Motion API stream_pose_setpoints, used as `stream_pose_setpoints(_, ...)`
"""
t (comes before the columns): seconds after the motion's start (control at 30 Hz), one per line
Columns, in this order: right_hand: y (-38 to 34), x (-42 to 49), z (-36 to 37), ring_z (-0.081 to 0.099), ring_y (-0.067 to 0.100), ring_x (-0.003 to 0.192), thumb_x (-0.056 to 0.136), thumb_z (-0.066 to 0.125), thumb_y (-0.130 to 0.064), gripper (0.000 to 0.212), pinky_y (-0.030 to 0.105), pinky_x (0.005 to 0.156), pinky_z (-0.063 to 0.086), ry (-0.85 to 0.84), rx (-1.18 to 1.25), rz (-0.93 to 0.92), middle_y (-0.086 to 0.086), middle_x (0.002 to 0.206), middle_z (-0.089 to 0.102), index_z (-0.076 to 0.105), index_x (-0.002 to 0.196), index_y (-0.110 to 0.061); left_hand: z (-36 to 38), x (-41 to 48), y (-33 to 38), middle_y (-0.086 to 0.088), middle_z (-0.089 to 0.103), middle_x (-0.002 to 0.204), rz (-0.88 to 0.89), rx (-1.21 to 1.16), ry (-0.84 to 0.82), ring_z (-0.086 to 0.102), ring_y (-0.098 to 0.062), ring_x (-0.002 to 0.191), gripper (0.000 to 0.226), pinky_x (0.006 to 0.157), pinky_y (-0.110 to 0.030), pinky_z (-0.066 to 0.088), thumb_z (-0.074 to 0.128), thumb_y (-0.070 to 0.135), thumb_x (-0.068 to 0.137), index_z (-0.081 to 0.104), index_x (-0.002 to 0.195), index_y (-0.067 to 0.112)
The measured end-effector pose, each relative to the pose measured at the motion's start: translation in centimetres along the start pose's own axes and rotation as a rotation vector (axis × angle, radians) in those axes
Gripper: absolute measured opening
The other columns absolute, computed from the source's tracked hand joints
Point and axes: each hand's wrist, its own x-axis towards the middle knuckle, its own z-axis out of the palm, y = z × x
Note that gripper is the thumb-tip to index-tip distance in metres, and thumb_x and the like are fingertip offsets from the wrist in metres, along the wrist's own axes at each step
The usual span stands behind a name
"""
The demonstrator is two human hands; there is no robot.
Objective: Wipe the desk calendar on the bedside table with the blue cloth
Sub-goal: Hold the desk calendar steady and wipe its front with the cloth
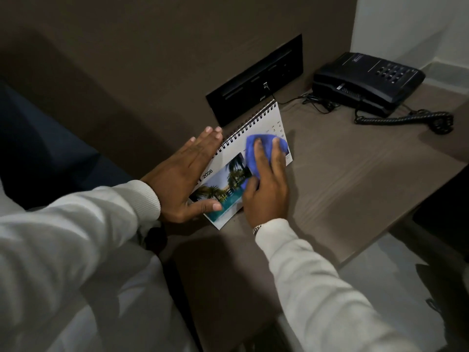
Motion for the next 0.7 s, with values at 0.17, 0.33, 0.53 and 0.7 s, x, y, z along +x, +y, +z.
stream_pose_setpoints(0.17, -0.2, -3.8, 0.6, 0.022, 0.032, 0.146, 0.088, 0.044, -0.01, 0.064, 0.05, 0.097, 0.051, -0.053, 0.025, 0.032, 0.002, 0.162, 0.015, 0.029, 0.147, -0.032, 0.1, 0.0, 0.1, -0.012, -0.006, 0.164, 0.0, 0.044, 0.0, -0.012, -0.02, 0.151, 0.111, 0.123, -0.032, -0.001, 0.042, 0.073, 0.079, -0.005, 0.152, 0.003)
stream_pose_setpoints(0.33, -0.5, -1.5, 0.2, 0.022, 0.032, 0.146, 0.086, 0.041, -0.007, 0.065, 0.05, 0.099, 0.05, -0.015, 0.089, -0.119, 0.004, 0.161, 0.018, 0.03, 0.145, -0.033, 0.1, 0.0, 0.1, -0.014, -0.004, 0.164, 0.015, 0.042, 0.022, -0.01, -0.021, 0.152, 0.111, 0.123, -0.029, -0.002, 0.045, 0.071, 0.079, -0.003, 0.152, 0.002)
stream_pose_setpoints(0.53, 2.1, -0.4, -2.1, 0.041, 0.029, 0.137, 0.09, 0.052, -0.006, 0.057, 0.027, 0.097, 0.043, -0.033, -0.008, 0.045, 0.006, 0.16, 0.021, 0.041, 0.143, -0.025, -0.2, 0.0, 0.2, -0.014, -0.006, 0.164, 0.003, 0.032, 0.008, -0.012, -0.02, 0.151, 0.115, 0.122, -0.027, -0.004, 0.053, 0.068, 0.077, -0.003, 0.152, 0.002)
stream_pose_setpoints(0.7, -0.6, -4.2, -1.2, 0.039, 0.028, 0.138, 0.09, 0.049, -0.007, 0.06, 0.023, 0.098, 0.039, -0.164, 0.098, -0.085, 0.003, 0.161, 0.018, 0.037, 0.143, -0.033, -0.2, 0.0, 0.3, -0.015, -0.004, 0.164, 0.006, 0.037, 0.004, -0.011, -0.021, 0.151, 0.113, 0.123, -0.026, -0.004, 0.052, 0.067, 0.077, -0.001, 0.152, 0.0)
